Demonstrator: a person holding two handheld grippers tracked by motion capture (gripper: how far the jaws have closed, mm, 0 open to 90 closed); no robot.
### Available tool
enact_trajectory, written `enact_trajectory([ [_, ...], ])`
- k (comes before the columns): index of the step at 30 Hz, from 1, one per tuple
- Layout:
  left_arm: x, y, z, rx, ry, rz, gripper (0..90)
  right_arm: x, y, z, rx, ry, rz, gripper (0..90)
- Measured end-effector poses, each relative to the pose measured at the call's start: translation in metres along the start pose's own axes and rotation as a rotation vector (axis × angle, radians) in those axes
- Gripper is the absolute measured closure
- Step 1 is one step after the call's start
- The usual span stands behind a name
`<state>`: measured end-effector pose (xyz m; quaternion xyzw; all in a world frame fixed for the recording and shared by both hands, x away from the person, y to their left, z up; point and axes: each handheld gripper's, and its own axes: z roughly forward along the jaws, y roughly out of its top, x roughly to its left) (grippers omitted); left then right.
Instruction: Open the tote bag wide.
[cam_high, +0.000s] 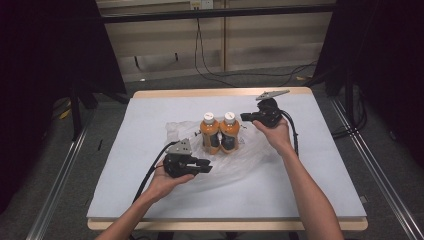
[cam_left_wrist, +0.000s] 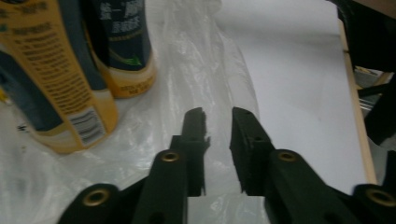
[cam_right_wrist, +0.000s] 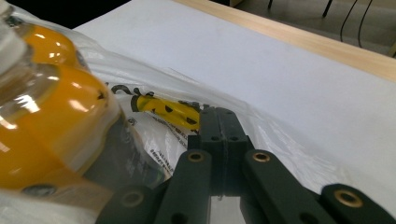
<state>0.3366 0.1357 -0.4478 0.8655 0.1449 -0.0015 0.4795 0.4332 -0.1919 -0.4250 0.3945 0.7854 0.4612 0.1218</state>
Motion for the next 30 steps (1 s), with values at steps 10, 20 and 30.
enact_trajectory([
  [10,0.004,-0.002,-0.015,-0.028,0.103,-0.024,38.1,0.011,-0.012,-0.033,-0.049,-0.024,-0.031,46.2],
  [20,0.004,-0.001,-0.034,-0.064,0.215,-0.029,15.6,0.022,-0.022,-0.067,-0.117,-0.048,-0.003,13.8],
  [30,0.000,-0.014,-0.055,-0.081,0.264,-0.056,8.1,0.038,-0.038,-0.097,-0.139,-0.056,-0.017,13.8],
])
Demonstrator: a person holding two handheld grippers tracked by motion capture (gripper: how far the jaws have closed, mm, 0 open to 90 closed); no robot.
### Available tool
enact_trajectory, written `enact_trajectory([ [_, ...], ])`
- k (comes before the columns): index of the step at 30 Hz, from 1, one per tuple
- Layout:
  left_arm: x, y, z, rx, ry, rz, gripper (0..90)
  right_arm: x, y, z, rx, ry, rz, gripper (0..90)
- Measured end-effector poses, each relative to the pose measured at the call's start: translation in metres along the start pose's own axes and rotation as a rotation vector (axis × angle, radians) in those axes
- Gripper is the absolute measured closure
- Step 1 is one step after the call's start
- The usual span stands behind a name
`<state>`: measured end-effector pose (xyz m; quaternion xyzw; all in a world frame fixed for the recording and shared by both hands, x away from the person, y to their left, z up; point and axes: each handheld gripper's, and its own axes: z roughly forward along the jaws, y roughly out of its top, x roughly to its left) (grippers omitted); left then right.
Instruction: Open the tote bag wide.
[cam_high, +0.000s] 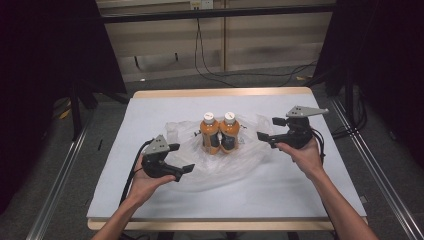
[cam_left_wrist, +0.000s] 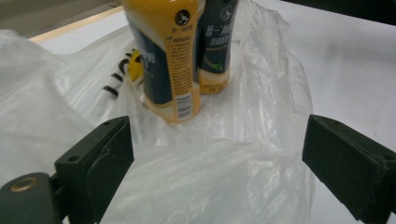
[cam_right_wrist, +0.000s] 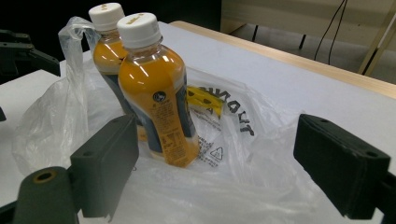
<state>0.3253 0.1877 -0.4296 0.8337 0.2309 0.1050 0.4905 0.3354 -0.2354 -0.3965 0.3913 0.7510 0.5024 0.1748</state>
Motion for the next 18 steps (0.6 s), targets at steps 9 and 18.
enact_trajectory([
  [9,0.004,-0.006,-0.023,0.008,0.065,-0.007,6.1,0.005,-0.027,-0.030,-0.008,-0.027,0.021,11.8],
  [18,-0.003,-0.024,-0.043,0.003,0.124,-0.060,3.8,0.009,-0.053,-0.060,-0.033,-0.072,0.056,8.0],
])
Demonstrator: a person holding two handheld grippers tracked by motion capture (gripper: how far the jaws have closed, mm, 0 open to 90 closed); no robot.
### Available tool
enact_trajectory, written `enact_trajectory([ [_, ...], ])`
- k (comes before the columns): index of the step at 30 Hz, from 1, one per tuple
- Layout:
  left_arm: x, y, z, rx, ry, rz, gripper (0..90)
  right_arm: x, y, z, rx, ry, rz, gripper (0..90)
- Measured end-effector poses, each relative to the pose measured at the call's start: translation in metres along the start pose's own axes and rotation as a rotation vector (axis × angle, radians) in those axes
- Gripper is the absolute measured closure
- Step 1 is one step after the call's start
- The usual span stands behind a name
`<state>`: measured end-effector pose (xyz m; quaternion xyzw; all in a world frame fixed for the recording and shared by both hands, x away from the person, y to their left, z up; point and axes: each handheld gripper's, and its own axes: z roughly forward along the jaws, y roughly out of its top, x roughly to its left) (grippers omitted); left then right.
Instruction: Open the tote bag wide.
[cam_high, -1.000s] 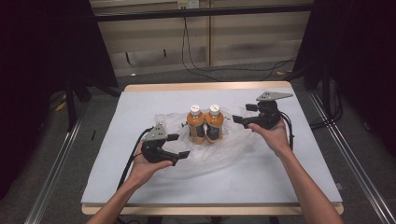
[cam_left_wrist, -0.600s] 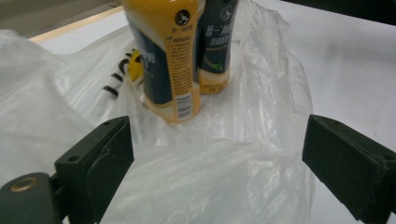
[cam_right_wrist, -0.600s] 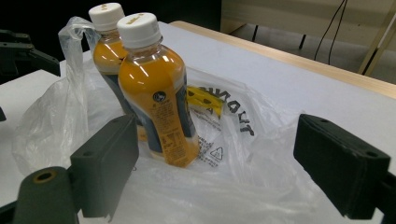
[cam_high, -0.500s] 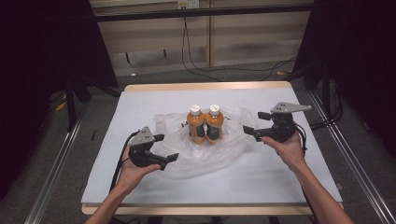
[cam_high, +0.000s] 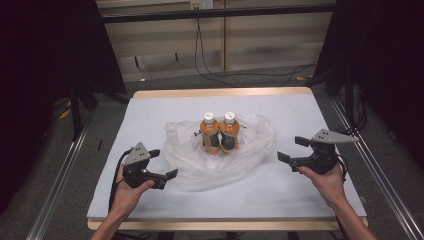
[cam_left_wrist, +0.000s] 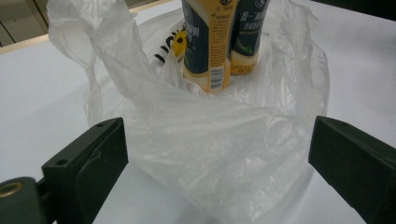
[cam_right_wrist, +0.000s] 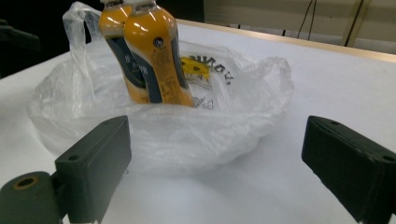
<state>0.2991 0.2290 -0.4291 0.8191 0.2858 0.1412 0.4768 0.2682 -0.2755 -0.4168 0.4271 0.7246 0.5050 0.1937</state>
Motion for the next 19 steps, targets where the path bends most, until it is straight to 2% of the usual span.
enact_trajectory([
  [5,0.001,-0.013,-0.009,0.000,0.001,-0.027,3.1,0.005,-0.012,-0.015,0.011,-0.028,0.001,8.1],
  [6,0.002,-0.016,-0.012,0.010,0.001,-0.016,3.1,0.005,-0.015,-0.017,0.011,-0.033,0.008,8.4],
  [7,0.002,-0.020,-0.013,0.008,0.017,-0.025,2.7,0.005,-0.018,-0.020,0.009,-0.035,0.014,8.4],
  [9,0.004,-0.027,-0.016,0.011,-0.003,-0.042,2.4,0.006,-0.022,-0.025,0.016,-0.049,0.016,8.7],
  [11,0.007,-0.032,-0.019,0.011,0.010,-0.050,2.4,0.006,-0.024,-0.030,0.020,-0.055,0.013,8.8],
  [13,0.009,-0.038,-0.021,0.007,0.041,-0.054,2.4,0.005,-0.027,-0.035,0.009,-0.067,0.019,8.8],
  [16,0.012,-0.044,-0.023,0.021,0.060,-0.064,2.4,0.005,-0.039,-0.039,-0.014,-0.103,0.028,8.8],
  [18,0.013,-0.046,-0.023,0.021,0.057,-0.077,2.4,0.004,-0.046,-0.040,0.015,-0.099,0.041,8.7],
  [19,0.014,-0.046,-0.023,0.025,0.061,-0.068,2.5,0.003,-0.047,-0.040,0.019,-0.102,0.050,8.6],
])
